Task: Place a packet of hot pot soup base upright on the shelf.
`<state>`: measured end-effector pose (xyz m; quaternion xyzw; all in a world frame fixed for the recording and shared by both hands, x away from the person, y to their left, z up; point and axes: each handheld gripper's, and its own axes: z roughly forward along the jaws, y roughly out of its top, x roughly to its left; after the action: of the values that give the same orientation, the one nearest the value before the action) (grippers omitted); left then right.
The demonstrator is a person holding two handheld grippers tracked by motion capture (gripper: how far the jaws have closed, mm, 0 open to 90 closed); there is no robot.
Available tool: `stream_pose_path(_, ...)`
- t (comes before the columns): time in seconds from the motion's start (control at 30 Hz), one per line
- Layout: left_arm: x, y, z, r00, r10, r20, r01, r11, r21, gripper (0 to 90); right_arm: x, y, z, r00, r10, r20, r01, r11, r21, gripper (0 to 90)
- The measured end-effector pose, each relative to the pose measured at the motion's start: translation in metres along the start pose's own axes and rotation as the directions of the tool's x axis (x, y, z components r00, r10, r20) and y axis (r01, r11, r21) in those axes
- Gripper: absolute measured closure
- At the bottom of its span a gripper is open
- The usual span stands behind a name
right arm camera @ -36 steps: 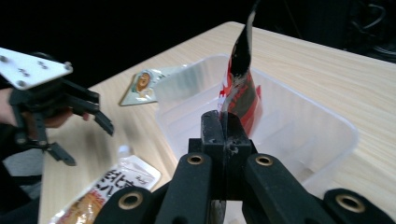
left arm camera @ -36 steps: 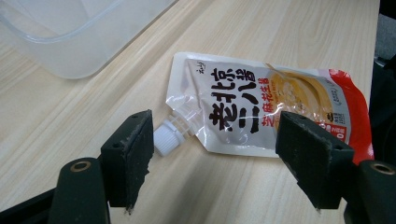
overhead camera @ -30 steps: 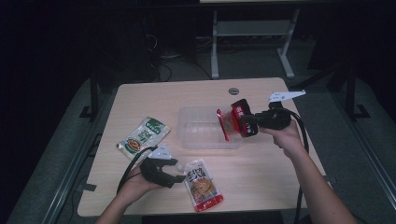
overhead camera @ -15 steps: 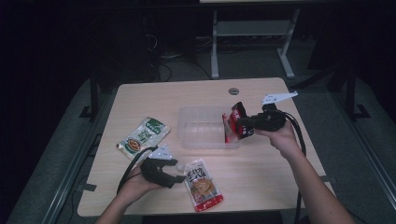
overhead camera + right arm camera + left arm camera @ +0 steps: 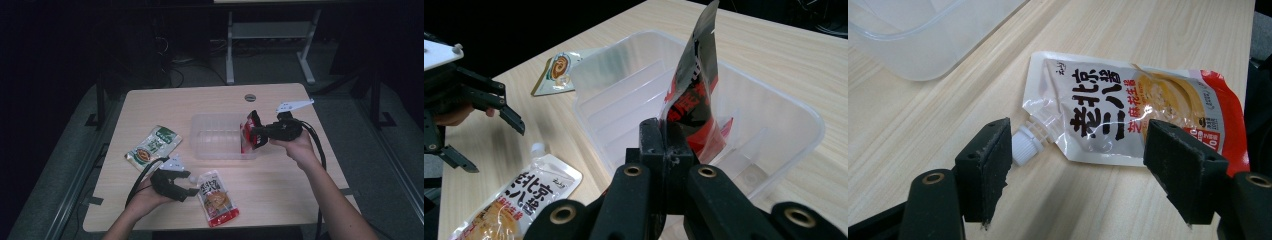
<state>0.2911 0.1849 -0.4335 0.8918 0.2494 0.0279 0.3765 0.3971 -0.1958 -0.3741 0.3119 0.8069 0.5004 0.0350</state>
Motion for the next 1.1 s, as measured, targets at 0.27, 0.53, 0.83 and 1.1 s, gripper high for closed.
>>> stream_pose_path(0.27,0.000,0.000,0.000,1.0000,-0.002,0.001,0.002,1.0000,0.003,27.1,-0.001,-0.001,0.006,1.0000,0.005,0.007,-0.005,1.000,0.005,89.7)
stream_pose_path(0.53,0.000,0.000,0.001,1.0000,0.002,0.004,-0.002,0.9999,0.010,26.8,-0.004,-0.003,0.011,0.9996,0.021,0.019,-0.021,1.000,0.005,89.5)
stream_pose_path(0.83,0.000,0.000,0.002,1.0000,0.007,0.003,-0.007,0.9999,0.014,26.7,-0.007,-0.004,0.016,0.9991,0.026,0.034,-0.026,1.000,0.009,86.4)
stream_pose_path(1.1,0.000,-0.001,0.002,1.0000,0.000,0.006,0.000,0.9999,0.016,26.7,-0.006,-0.003,0.016,0.9988,0.028,0.041,-0.028,1.000,0.005,73.2)
